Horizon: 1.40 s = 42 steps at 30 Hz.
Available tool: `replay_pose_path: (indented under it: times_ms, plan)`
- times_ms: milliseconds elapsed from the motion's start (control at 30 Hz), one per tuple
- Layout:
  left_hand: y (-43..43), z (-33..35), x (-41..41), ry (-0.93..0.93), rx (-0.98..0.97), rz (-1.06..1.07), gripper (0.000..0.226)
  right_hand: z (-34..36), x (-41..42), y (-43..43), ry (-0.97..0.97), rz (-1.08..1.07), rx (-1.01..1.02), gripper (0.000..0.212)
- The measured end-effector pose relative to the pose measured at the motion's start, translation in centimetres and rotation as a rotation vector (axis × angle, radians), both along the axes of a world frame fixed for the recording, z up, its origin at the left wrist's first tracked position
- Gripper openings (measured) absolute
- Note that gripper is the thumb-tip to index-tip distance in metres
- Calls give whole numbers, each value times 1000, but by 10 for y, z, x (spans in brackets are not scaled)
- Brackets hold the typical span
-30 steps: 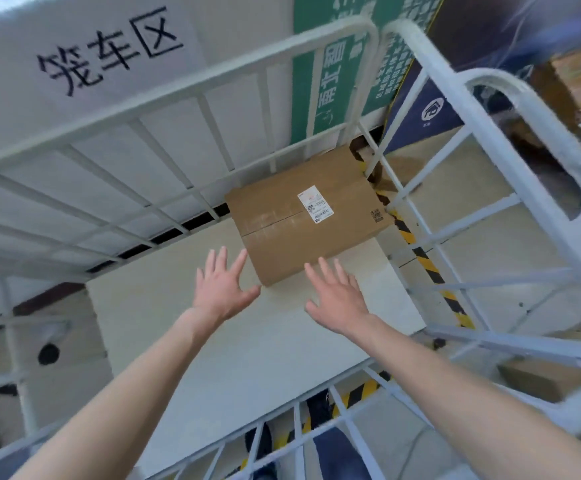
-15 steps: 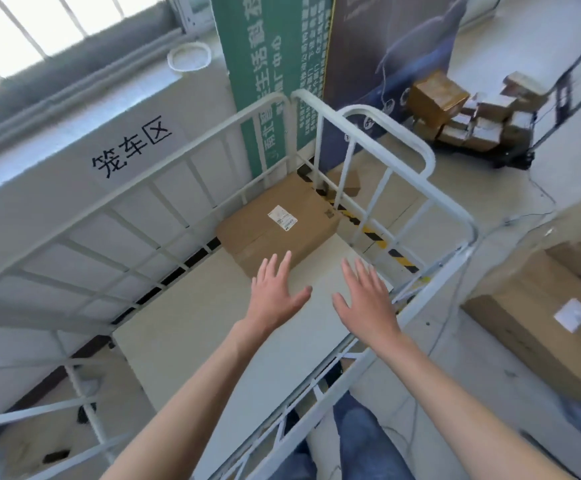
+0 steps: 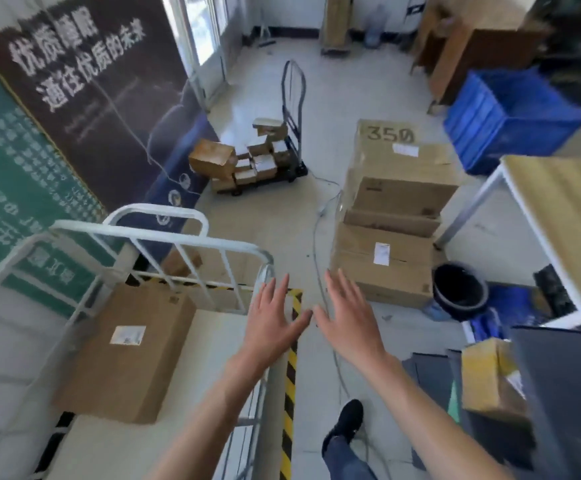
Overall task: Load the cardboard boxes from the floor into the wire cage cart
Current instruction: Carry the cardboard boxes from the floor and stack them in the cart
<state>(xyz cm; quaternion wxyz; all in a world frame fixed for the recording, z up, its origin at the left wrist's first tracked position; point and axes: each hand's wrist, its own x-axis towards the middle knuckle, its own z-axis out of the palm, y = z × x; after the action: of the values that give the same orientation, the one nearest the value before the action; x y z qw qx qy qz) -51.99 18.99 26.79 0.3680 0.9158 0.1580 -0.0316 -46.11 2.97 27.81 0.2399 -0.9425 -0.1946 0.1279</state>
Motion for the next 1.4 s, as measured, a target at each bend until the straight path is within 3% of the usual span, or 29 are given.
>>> replay_pose_path:
  times_ms: [233,567,900,1133,1400]
  plan:
    - [-91,-6,123,31,-129,-79,83,-13,101,-103,40,-184,26,72]
    - [-141,-45,221,70,-276,-112,83,-52,175,-153,117,-326,49,73]
    - [-128,-132,375,347,-351,-117,87,-109,297,-180,266,-508,16,78]
    - [-112,-189,505,473,-260,-157,86,-161,403,-195,349,-659,20,78]
    - [-100,-322,580,623,-249,-46,86,-284,480,-218,539,-803,41,76]
